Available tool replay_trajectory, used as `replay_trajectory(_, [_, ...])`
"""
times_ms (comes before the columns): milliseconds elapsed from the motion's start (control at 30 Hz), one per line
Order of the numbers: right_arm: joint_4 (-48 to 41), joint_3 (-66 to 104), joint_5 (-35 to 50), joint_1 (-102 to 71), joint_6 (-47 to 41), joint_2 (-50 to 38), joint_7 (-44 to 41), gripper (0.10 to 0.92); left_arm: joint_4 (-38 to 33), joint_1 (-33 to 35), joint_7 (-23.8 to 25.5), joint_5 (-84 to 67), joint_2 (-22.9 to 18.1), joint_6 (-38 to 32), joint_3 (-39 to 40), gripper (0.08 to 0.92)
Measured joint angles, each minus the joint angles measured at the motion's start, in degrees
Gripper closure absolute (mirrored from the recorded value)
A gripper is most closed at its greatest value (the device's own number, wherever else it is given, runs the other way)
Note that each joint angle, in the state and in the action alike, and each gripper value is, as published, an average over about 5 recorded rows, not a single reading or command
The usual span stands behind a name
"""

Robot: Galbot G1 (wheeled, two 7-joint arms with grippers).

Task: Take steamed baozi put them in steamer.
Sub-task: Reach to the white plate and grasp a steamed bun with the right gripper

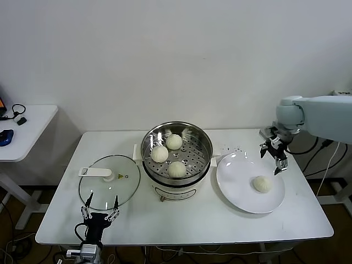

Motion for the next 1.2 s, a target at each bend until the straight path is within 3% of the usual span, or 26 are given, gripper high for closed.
replay_trajectory(1200, [-8.0, 13.41, -6.28, -20.59, -5.17, -1.18, 6.38, 0.203, 0.26, 0.03, -0.03, 0.06, 0.0, -0.17, -1.16, 0.177])
